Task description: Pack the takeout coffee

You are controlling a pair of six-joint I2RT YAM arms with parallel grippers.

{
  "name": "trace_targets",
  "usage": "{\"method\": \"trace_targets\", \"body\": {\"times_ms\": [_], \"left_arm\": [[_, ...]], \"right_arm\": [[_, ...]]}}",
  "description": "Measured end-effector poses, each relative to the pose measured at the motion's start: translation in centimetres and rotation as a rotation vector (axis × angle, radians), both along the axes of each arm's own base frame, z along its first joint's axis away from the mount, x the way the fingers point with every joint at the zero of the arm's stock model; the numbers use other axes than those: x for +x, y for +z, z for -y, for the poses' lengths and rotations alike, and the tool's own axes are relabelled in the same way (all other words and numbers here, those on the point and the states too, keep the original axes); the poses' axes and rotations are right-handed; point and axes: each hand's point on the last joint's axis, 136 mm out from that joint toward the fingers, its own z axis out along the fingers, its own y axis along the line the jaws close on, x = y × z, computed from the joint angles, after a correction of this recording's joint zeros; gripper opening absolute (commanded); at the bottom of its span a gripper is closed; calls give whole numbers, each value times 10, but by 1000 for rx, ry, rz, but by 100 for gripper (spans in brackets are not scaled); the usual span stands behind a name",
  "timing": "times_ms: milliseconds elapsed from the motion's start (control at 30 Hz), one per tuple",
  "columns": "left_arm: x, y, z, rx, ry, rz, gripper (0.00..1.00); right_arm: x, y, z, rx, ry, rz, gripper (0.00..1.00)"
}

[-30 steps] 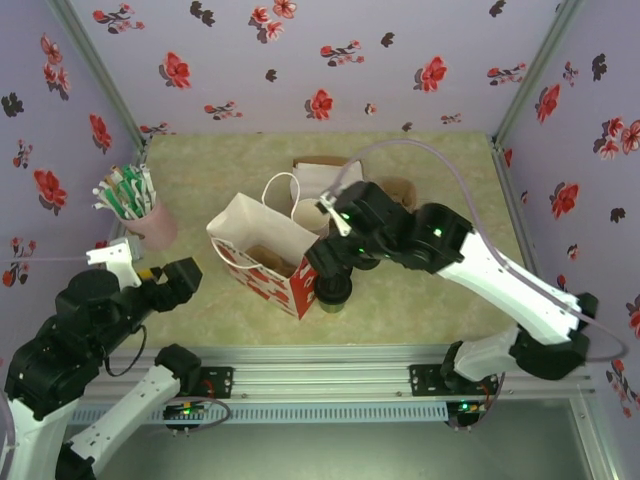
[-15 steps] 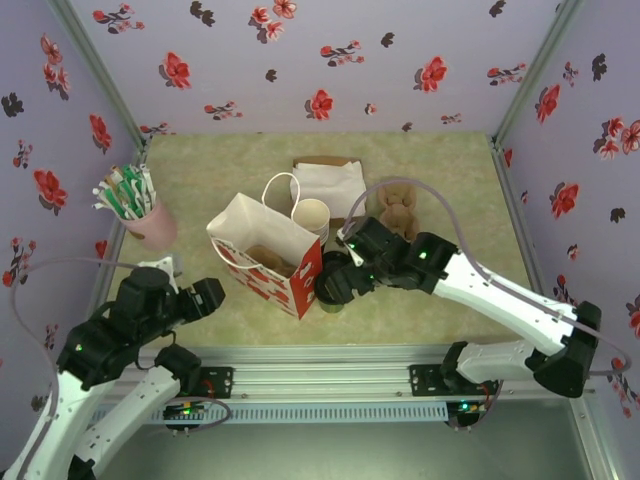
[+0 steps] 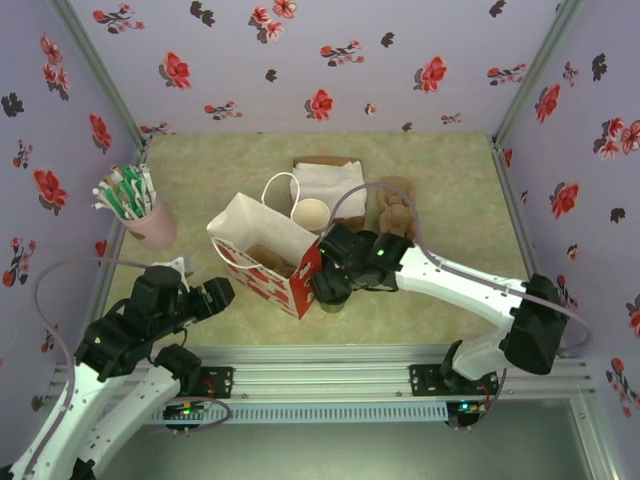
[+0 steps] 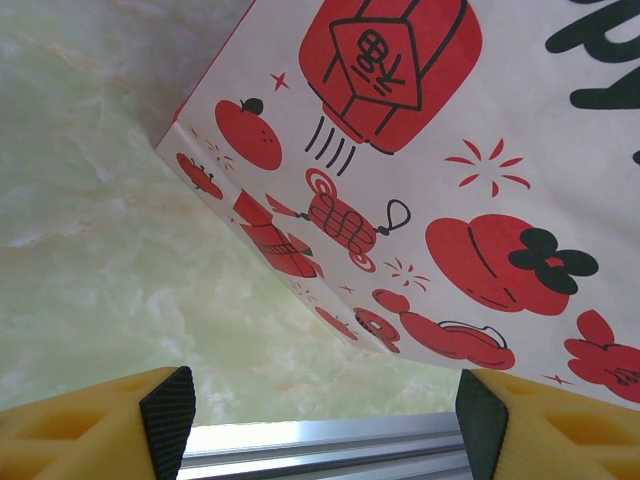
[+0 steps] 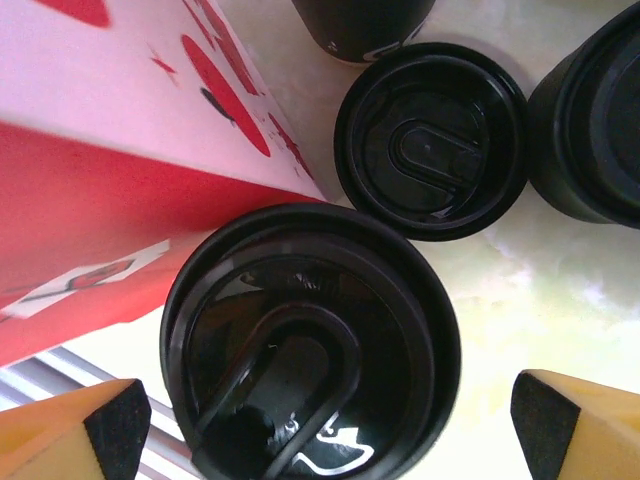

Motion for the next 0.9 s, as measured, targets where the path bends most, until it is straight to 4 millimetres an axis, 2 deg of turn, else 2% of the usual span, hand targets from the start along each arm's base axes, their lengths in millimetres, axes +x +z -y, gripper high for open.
{"method": "trace_targets", "body": {"times_ms": [200,333,500,900], "left_arm": [[0,-1,0,0,0,0,72],[0,0,0,-3,0,5,72],[-1,1,-1,-6,0,9,72],[-1,1,-1,-6,0,9,72]], "right_arm": [[0,-13,-7,-43,-24,-3,95],[5,-11,-9,-48,-46,16,93],[10,-12,-8,-65,-63,33,87],[7,-12,-4,-97,-58,32,79]]}}
